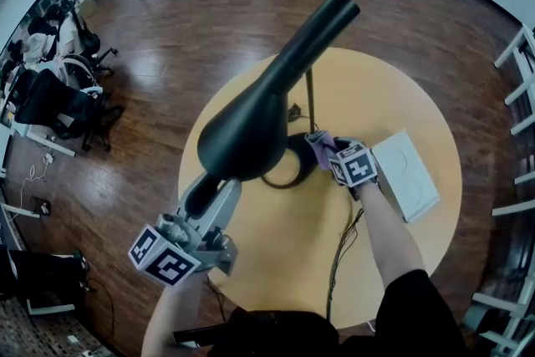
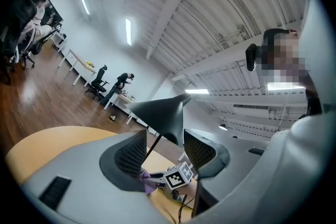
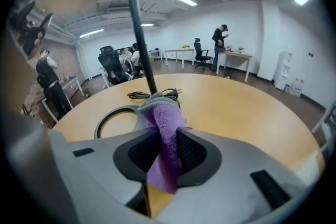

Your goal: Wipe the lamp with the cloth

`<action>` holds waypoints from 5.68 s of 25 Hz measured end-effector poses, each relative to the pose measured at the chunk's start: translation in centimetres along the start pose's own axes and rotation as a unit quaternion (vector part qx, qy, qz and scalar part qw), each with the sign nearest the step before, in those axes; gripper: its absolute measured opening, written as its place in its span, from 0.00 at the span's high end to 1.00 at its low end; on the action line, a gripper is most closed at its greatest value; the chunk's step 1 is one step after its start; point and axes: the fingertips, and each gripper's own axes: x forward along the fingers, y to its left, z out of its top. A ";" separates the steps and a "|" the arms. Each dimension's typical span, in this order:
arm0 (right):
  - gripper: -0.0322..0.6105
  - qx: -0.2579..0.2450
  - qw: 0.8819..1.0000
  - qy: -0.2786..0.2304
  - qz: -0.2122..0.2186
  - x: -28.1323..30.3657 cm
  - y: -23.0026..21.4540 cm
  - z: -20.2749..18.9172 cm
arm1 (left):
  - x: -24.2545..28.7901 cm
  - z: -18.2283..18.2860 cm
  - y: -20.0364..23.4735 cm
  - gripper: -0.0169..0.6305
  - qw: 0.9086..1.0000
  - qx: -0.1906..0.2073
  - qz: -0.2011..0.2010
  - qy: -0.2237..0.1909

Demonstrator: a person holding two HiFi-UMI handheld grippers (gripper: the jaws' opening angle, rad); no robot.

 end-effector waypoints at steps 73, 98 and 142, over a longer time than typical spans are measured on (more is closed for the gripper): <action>0.81 -0.288 0.886 -0.170 -0.322 -29.5 -2.8 25.7 | 5.8 3.8 12.8 0.59 0.999 -0.011 -0.022 0.048; 0.81 -0.418 0.836 -0.133 -0.330 -28.5 1.4 27.0 | 12.6 2.9 2.4 0.60 0.904 0.375 -0.107 0.172; 0.81 0.152 0.910 -0.386 0.026 -24.5 2.1 26.6 | 11.6 2.3 2.8 0.65 0.902 0.383 -0.125 0.152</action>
